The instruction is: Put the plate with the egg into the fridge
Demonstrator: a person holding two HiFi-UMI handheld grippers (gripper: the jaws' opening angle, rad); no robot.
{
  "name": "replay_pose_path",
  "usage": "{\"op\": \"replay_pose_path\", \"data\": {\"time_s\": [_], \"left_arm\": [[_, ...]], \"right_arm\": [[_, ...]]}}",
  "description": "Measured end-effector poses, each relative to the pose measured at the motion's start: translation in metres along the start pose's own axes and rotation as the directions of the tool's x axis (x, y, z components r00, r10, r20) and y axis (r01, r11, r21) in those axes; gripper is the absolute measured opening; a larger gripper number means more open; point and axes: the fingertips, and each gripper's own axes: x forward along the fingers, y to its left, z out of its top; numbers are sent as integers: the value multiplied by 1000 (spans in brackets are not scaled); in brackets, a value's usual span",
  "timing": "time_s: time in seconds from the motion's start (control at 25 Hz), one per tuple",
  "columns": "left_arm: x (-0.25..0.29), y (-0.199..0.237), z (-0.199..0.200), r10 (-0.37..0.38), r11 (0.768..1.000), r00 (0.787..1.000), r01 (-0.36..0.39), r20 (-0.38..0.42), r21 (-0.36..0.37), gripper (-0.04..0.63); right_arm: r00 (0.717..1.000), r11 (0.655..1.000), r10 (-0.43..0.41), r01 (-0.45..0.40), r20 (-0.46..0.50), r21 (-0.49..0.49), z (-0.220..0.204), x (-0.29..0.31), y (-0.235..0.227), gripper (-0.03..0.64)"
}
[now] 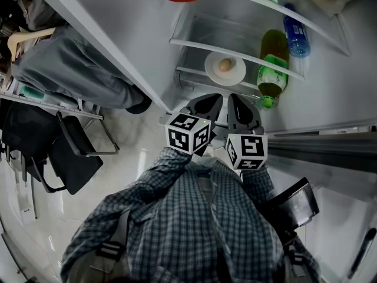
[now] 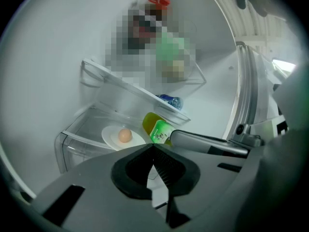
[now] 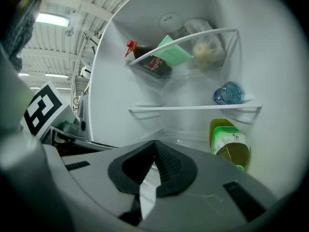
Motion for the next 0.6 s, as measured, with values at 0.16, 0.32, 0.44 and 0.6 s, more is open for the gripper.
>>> {"op": "replay_pose_path", "data": {"time_s": [0.16,0.32,0.44,0.6], "left_arm": [[1,-1,-2,0,1000,1000,0,-8,10,8],[2,-3,-2,-7,1000,1000,8,-9,10,8],[3,-4,-3,-12,1000,1000,12,-10,10,8],[2,-3,-3,-9,1000,1000,9,-11,6,8]], "right_arm": [[1000,1000,3,-3,-8,-3,-2,0,-1,6],[1000,1000,3,-3,-13,11,-3,0,0,6],[1000,1000,9,-9,-18,10,-5,0,0,6],[1000,1000,13,-12,-28,15,-7,1,1,6]]}}
